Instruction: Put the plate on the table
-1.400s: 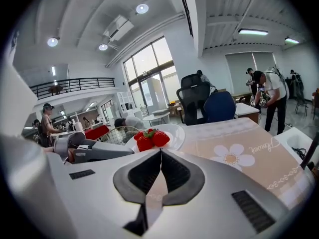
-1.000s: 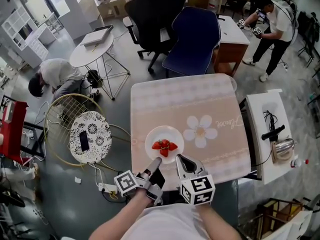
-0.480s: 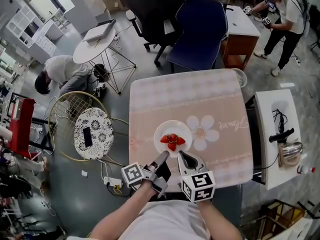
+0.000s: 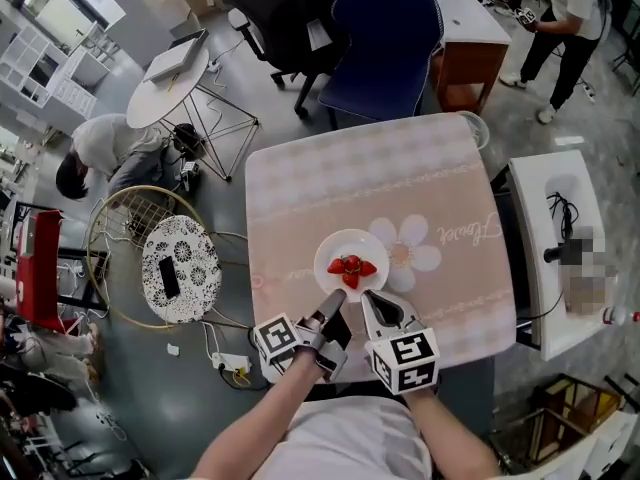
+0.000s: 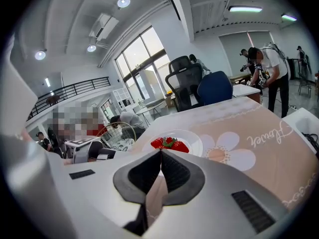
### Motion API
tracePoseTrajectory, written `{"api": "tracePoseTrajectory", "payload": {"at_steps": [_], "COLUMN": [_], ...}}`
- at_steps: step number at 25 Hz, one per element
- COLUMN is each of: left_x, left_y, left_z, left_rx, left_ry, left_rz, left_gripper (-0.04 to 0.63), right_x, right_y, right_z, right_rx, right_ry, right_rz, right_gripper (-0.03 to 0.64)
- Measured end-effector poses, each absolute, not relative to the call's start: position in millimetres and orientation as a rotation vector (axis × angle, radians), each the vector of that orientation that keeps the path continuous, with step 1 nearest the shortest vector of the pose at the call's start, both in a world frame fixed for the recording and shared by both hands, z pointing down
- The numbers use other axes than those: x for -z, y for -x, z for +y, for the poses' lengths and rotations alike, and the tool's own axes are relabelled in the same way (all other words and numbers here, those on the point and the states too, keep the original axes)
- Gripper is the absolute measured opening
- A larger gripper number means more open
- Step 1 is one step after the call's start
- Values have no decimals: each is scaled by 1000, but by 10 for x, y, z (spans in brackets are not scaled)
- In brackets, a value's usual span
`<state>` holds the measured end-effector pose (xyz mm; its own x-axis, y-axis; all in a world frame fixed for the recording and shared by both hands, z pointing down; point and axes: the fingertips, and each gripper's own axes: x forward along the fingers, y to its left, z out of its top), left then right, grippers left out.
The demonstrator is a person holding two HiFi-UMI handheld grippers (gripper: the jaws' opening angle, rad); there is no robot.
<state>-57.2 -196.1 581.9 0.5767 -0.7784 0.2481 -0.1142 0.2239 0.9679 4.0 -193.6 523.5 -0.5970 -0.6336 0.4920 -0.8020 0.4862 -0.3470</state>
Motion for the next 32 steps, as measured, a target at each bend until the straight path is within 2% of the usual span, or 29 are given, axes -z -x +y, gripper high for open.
{"api": "tracePoseTrajectory", "payload": {"at_steps": [24,32], "left_x": [-6188,-6230], "left_y": [563,570], "left_z": [-2106,-2050], "left_rx": [415,250], "left_ry": [-1271,-1310], "left_rz": [-935,-1015], "left_gripper": [21,122], "right_x": [-5485,-5471], "right_y": [45,43], "right_z": [-1911,-1883], "right_rx": [-862,-865], "right_ry": [-1170,-1138], "right_rz": [-2387,-2408], "right_gripper": [3,4]}}
